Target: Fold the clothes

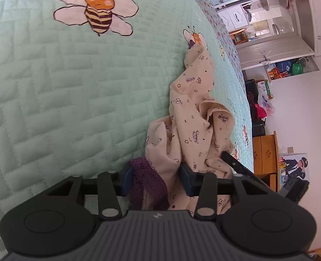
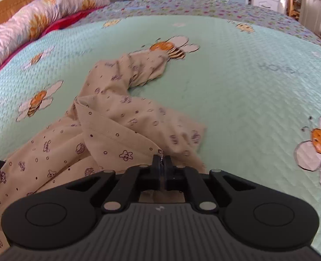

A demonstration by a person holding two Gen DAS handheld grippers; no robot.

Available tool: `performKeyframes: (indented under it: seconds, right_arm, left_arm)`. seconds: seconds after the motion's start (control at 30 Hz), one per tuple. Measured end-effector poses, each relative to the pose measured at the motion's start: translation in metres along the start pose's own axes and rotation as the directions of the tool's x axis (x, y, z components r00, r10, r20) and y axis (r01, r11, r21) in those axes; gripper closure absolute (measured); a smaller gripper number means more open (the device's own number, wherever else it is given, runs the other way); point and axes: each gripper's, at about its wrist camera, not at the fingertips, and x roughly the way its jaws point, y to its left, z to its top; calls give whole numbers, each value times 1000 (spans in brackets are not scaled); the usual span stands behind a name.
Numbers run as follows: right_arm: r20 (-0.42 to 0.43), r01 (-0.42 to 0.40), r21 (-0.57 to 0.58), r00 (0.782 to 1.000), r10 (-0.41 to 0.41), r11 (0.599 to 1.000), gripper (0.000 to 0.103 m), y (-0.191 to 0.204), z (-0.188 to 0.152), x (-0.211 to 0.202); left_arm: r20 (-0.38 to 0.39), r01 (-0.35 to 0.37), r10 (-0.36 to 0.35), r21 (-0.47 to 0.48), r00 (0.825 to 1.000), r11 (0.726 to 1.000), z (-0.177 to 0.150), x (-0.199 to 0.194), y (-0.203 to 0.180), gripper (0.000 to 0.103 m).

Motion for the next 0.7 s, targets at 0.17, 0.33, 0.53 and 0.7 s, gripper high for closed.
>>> performKeyframes:
  seconds: [0.17,0.33,0.53,0.7]
  right_arm:
    - [154,101,113,981,-118,988,97,-38,2,-51]
    - [205,320,321,895,-395,892,98,-97,1,-103]
    - [236,263,370,901,-364,891,66,-81,-20,-127]
    - [259,49,305,957,-133,951,37,-25,-4,-96]
  left_arm:
    - [21,-29,28,25,999,999,5,3,-7,91]
    - [54,-48,45,47,998,998,14,-2,-14,92]
    - [25,-58,58,8,998,998,8,8,-2,86]
    - [23,-54,54,15,998,998,10,13,-5,72]
